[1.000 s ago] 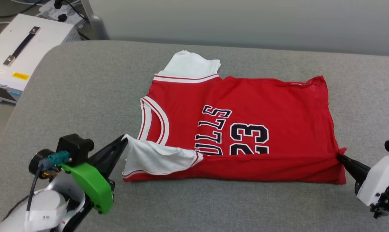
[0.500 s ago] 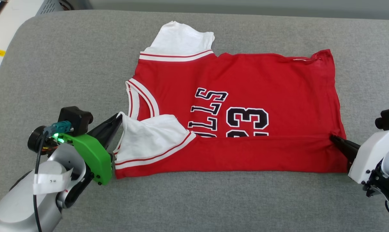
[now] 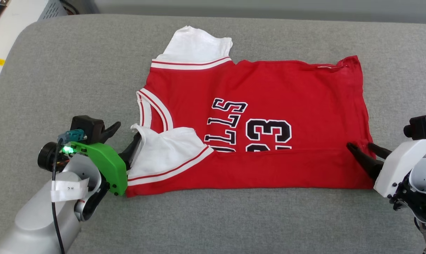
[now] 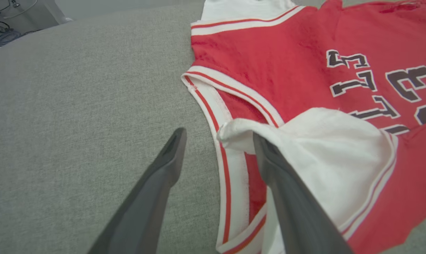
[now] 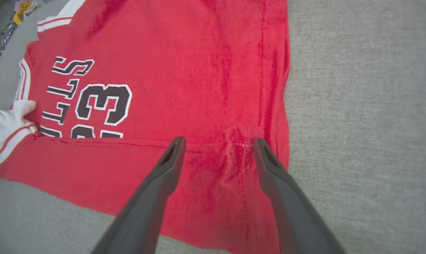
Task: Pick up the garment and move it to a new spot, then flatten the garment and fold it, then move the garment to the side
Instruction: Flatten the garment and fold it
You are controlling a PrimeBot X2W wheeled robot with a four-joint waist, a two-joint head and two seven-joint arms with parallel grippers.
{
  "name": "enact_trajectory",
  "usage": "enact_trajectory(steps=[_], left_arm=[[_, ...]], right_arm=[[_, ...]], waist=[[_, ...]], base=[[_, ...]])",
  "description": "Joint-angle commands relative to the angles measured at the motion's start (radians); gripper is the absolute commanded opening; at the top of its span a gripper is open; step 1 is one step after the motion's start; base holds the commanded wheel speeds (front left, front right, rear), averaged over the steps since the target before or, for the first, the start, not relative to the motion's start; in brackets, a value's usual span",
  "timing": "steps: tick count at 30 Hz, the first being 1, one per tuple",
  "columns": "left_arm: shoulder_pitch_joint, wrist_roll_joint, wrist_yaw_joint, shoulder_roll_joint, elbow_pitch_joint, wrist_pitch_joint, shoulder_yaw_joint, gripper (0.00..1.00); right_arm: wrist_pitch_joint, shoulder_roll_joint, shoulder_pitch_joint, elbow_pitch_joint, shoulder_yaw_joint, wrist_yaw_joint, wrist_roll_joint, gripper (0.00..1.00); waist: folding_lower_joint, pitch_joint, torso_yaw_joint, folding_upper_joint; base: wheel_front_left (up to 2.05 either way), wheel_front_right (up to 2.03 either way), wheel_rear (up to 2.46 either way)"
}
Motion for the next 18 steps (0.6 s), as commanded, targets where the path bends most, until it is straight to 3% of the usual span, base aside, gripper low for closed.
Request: enact_trajectory(steps=[1, 9, 13, 18], left_arm=[[-0.006, -0.012, 0.008, -0.012, 0.014, -0.018, 0.012, 1.0], [0.083, -0.107, 0.059, -0.051, 0.028, -0.115, 0.094, 1.0], [0.161, -0.155, 0.092, -0.061, -0.048, -0.133, 0.121, 1.0], [0.27, -0.198, 0.165, -0.058, -0.168, -0.113, 0.133, 1.0]], right_arm=[[-0.023, -0.006, -0.01, -0.004, 0.005, -0.001, -0.009, 1.0], [-0.109, -0.041, 0.069, -0.065, 0.024, -0.001, -0.094, 1.0], [-0.094, -0.022, 0.135, -0.101, -0.007, -0.001, -0.142, 1.0], [-0.04, 0.023, 0.21, -0.154, -0.06, -0.001, -0.21, 1.0]], waist=[[0.0, -0.027, 0.002, 0.0], [0.0, -0.122, 0.014, 0.0], [0.0, -0.155, 0.02, 0.0], [0.0, -0.169, 0.021, 0.0]], base=[[0.0, 0.0, 0.0], [0.0, 0.0, 0.0], [0.0, 0.0, 0.0], [0.0, 0.0, 0.0]])
